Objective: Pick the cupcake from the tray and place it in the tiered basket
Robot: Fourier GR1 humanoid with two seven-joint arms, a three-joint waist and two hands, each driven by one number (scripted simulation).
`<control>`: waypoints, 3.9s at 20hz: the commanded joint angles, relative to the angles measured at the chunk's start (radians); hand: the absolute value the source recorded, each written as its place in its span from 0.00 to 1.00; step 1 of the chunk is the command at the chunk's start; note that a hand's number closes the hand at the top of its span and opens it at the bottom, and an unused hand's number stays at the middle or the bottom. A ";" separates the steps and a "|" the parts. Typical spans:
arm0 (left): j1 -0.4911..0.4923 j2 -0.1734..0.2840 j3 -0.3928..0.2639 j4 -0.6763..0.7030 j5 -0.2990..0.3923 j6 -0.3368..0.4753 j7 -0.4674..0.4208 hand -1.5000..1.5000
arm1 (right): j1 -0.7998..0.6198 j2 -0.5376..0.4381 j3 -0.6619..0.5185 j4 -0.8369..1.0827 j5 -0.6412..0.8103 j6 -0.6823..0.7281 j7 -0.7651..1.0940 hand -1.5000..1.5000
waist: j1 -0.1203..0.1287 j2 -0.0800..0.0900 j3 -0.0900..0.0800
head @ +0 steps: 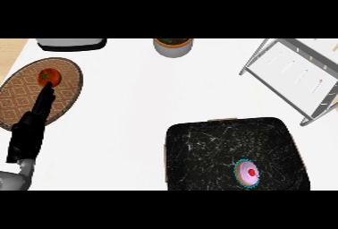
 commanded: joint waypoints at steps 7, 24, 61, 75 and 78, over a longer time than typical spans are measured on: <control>-0.092 -0.058 -0.013 0.076 -0.047 -0.015 -0.004 0.50 | -0.102 -0.266 -0.013 -0.336 -0.037 0.155 0.630 0.00 | 0.050 0.009 0.002; -0.093 -0.096 0.024 0.075 -0.074 -0.084 0.022 0.50 | -0.427 -0.151 0.358 -0.122 0.100 0.165 0.965 0.00 | 0.048 0.005 0.004; -0.036 -0.137 0.144 0.045 -0.153 -0.161 0.005 0.50 | -0.373 0.096 0.504 0.047 0.440 0.268 0.922 0.00 | 0.045 0.002 0.005; -0.008 -0.202 0.124 -0.056 -0.232 -0.169 0.102 0.50 | -0.458 0.267 0.455 0.268 0.442 0.328 0.808 0.00 | 0.050 0.002 0.006; -0.057 -0.235 0.136 0.012 -0.243 -0.148 0.072 0.50 | -0.447 0.253 0.490 0.366 0.388 0.385 0.660 1.00 | 0.046 0.004 0.006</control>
